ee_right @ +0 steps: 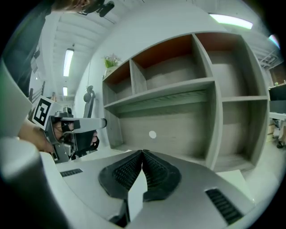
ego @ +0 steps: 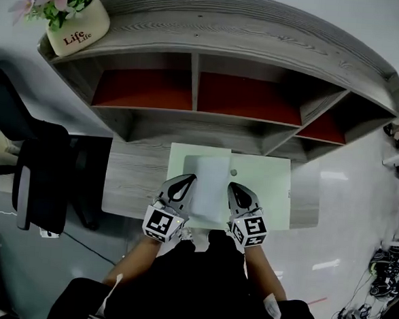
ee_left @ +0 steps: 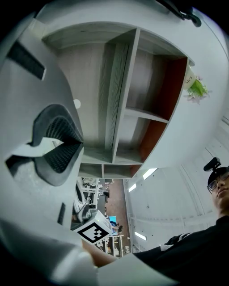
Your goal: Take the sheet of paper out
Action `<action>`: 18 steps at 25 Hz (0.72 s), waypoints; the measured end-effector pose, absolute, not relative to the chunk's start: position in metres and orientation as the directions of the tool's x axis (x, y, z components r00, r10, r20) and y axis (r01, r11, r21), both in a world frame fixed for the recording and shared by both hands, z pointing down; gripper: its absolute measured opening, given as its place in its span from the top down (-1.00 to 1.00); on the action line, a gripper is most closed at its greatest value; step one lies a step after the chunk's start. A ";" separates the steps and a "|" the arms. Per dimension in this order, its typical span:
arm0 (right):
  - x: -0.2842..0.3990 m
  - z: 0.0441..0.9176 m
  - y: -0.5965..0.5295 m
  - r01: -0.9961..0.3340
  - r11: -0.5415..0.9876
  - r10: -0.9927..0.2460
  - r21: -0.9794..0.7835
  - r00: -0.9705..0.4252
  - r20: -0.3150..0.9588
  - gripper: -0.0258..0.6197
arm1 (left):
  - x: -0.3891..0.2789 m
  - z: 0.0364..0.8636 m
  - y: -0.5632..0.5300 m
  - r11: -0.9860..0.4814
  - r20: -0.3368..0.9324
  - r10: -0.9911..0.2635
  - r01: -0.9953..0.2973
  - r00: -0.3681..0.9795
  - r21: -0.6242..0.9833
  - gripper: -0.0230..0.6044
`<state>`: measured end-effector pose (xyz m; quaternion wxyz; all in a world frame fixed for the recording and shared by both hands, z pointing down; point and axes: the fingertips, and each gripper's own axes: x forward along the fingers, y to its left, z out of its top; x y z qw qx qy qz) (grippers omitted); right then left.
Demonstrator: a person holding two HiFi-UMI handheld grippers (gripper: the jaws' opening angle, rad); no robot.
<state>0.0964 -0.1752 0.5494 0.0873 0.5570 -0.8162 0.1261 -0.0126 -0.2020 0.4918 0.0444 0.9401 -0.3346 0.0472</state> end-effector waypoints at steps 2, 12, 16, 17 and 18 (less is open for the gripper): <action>0.099 0.566 -0.177 -0.928 0.346 -0.871 -0.137 -0.372 0.322 0.85 | -0.014 0.497 -0.203 -0.765 0.129 -0.632 -0.642 0.764 0.054 0.91; 0.109 0.642 -0.181 -0.892 0.269 -0.743 -0.364 -0.432 0.511 0.77 | -0.027 0.525 -0.207 -0.726 0.186 -0.664 -0.684 0.725 0.074 0.91; 0.110 0.669 -0.184 -0.839 0.175 -0.680 -0.515 -0.481 0.553 0.61 | -0.033 0.528 -0.212 -0.706 0.193 -0.682 -0.703 0.706 0.078 0.91; 0.110 0.674 -0.185 -0.826 0.153 -0.664 -0.542 -0.492 0.562 0.56 | -0.034 0.529 -0.213 -0.703 0.195 -0.684 -0.707 0.702 0.079 0.91; 0.110 0.680 -0.185 -0.815 0.134 -0.648 -0.563 -0.502 0.573 0.54 | -0.036 0.530 -0.213 -0.698 0.201 -0.687 -0.711 0.698 0.083 0.91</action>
